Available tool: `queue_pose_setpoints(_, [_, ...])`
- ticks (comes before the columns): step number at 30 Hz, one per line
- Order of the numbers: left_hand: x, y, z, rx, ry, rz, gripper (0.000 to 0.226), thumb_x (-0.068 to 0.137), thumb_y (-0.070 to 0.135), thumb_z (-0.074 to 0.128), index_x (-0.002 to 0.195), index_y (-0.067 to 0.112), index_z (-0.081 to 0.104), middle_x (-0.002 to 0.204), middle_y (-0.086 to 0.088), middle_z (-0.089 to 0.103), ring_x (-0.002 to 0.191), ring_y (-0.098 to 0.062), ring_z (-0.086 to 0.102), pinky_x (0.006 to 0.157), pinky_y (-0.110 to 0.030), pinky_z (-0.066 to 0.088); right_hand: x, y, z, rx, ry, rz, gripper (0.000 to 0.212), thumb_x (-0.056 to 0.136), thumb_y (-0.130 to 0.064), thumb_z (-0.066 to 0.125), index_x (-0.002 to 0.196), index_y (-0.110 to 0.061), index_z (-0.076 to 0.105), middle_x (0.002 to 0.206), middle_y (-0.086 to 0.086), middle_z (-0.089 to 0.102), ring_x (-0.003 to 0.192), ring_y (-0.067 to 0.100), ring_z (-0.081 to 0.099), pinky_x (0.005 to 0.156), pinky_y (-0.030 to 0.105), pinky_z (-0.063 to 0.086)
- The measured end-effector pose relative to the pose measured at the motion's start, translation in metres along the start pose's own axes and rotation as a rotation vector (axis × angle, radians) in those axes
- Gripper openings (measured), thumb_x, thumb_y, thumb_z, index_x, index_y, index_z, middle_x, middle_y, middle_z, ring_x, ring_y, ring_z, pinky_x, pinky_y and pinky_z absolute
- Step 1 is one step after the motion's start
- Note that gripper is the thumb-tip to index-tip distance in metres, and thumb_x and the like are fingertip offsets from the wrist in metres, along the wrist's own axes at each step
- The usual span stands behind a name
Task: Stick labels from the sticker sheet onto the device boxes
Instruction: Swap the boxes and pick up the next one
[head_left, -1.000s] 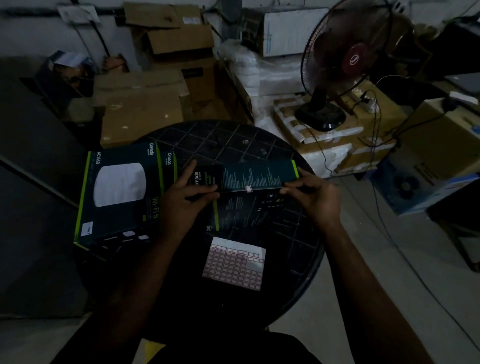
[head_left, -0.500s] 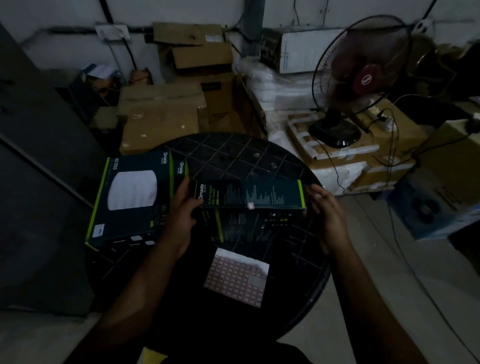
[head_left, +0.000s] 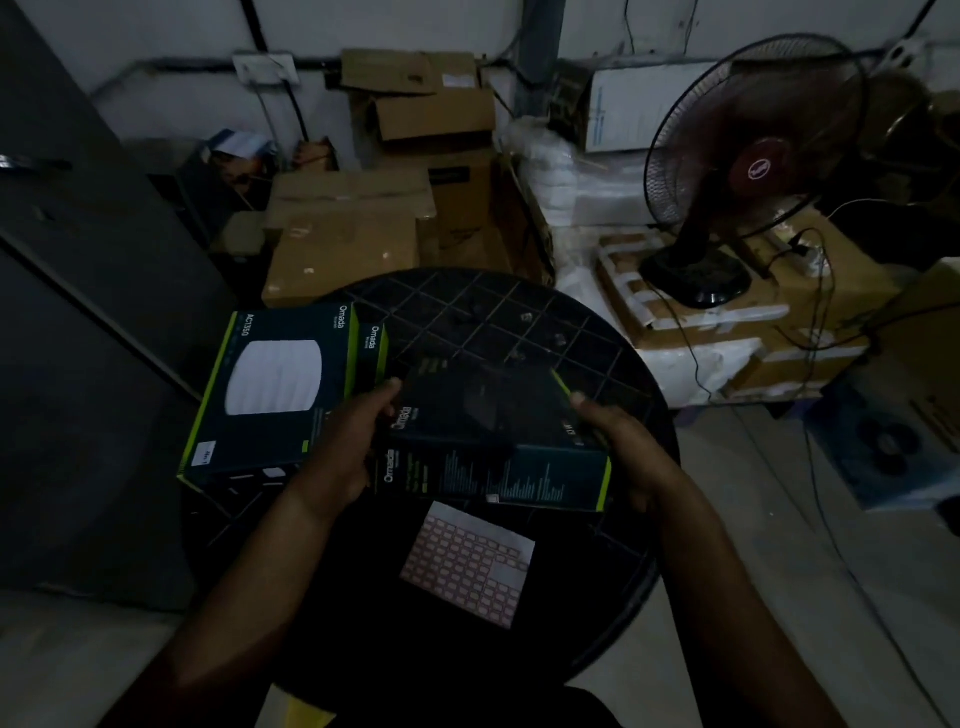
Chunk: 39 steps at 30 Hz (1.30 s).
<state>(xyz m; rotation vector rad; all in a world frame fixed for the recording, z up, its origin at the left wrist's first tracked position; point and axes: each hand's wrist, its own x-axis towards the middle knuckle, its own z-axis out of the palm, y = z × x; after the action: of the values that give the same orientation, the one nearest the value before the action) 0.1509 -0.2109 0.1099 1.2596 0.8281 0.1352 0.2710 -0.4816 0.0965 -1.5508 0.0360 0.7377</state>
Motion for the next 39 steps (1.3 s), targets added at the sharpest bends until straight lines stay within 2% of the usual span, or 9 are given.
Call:
queue_pose_setpoints(4, [0.016, -0.021, 0.003, 0.29, 0.004, 0.215, 0.026, 0.086, 0.007, 0.072, 0.101, 0.019, 0.054, 0.103, 0.0, 0.06, 0.092, -0.018, 0.06, 0.073, -0.03, 0.048, 0.023, 0.015, -0.006, -0.12, 0.03, -0.117, 0.032, 0.081, -0.006, 0.08, 0.086, -0.017, 0.05, 0.1, 0.01, 0.069, 0.078, 0.019, 0.067, 0.062, 0.03, 0.055])
queue_pose_setpoints(11, [0.072, -0.051, 0.03, 0.605, -0.062, 0.365, 0.054, 0.084, -0.012, 0.059, 0.121, 0.026, 0.065, 0.134, -0.002, 0.047, 0.126, -0.021, 0.051, 0.096, -0.022, 0.046, 0.093, 0.04, -0.02, -0.288, -0.014, -0.165, 0.057, 0.081, 0.007, 0.075, 0.122, -0.029, 0.056, 0.13, 0.009, 0.06, 0.104, 0.023, 0.065, 0.09, 0.045, 0.059])
queue_pose_setpoints(14, [0.1, -0.05, 0.053, 0.73, -0.141, 0.404, 0.052, 0.078, 0.012, 0.081, 0.126, 0.024, 0.065, 0.154, -0.01, 0.024, 0.139, -0.024, 0.037, 0.106, -0.02, 0.036, 0.134, 0.05, -0.031, -0.406, 0.043, -0.196, 0.067, 0.083, -0.001, 0.076, 0.133, -0.037, 0.05, 0.137, 0.006, 0.056, 0.117, 0.027, 0.061, 0.093, 0.048, 0.057])
queue_pose_setpoints(18, [0.147, -0.07, 0.064, 1.028, -0.333, 0.287, 0.108, 0.039, 0.065, 0.088, 0.138, 0.045, 0.048, 0.163, -0.006, -0.018, 0.148, -0.03, 0.008, 0.122, -0.048, 0.021, 0.163, 0.062, -0.043, -0.605, 0.077, -0.242, 0.062, 0.086, -0.002, 0.073, 0.139, -0.024, 0.049, 0.131, 0.002, 0.057, 0.113, 0.023, 0.061, 0.086, 0.031, 0.052])
queue_pose_setpoints(23, [0.166, -0.115, 0.065, 1.065, -0.333, 0.361, 0.069, 0.076, 0.025, 0.083, 0.138, 0.02, 0.052, 0.157, -0.016, 0.015, 0.143, -0.034, 0.024, 0.119, -0.037, 0.027, 0.178, 0.092, -0.053, -0.886, 0.106, -0.27, 0.051, 0.08, 0.005, 0.065, 0.103, -0.041, 0.065, 0.13, 0.008, 0.06, 0.099, 0.029, 0.067, 0.074, 0.024, 0.057])
queue_pose_setpoints(27, [0.136, -0.128, 0.041, 1.191, -0.179, 0.548, 0.034, 0.081, 0.019, 0.072, 0.115, 0.017, 0.069, 0.158, -0.008, 0.034, 0.133, -0.032, 0.04, 0.106, -0.042, 0.043, 0.158, 0.092, -0.04, -1.254, 0.198, -0.263, 0.037, 0.087, -0.023, 0.065, 0.123, -0.032, 0.067, 0.155, 0.015, 0.037, 0.129, 0.045, 0.044, 0.099, 0.049, 0.048])
queue_pose_setpoints(30, [0.112, -0.12, -0.007, 1.216, -0.121, 0.648, 0.024, 0.078, 0.026, 0.068, 0.101, 0.025, 0.074, 0.145, -0.006, 0.052, 0.131, -0.032, 0.044, 0.103, -0.046, 0.045, 0.14, 0.088, -0.004, -1.293, 0.232, -0.392, 0.038, 0.08, -0.02, 0.07, 0.118, -0.021, 0.071, 0.145, 0.018, 0.05, 0.12, 0.047, 0.05, 0.092, 0.048, 0.051])
queue_pose_setpoints(34, [0.088, -0.091, -0.088, 1.224, 0.059, 0.731, 0.026, 0.082, 0.034, 0.054, 0.099, 0.029, 0.073, 0.138, 0.001, 0.058, 0.121, -0.026, 0.044, 0.095, -0.04, 0.042, 0.132, 0.099, 0.063, -1.106, -0.033, -0.502, 0.039, 0.079, -0.002, 0.057, 0.114, -0.011, 0.072, 0.128, 0.018, 0.064, 0.115, 0.044, 0.057, 0.097, 0.04, 0.049])
queue_pose_setpoints(39, [0.092, -0.071, -0.205, 1.317, 0.301, 0.353, 0.057, 0.082, 0.06, 0.046, 0.126, 0.028, 0.063, 0.149, -0.012, 0.044, 0.131, -0.04, 0.039, 0.108, -0.049, 0.034, 0.122, 0.102, 0.166, -0.976, -0.318, -0.498, 0.055, 0.087, -0.007, 0.06, 0.14, -0.015, 0.053, 0.14, 0.011, 0.055, 0.125, 0.033, 0.054, 0.104, 0.034, 0.044])
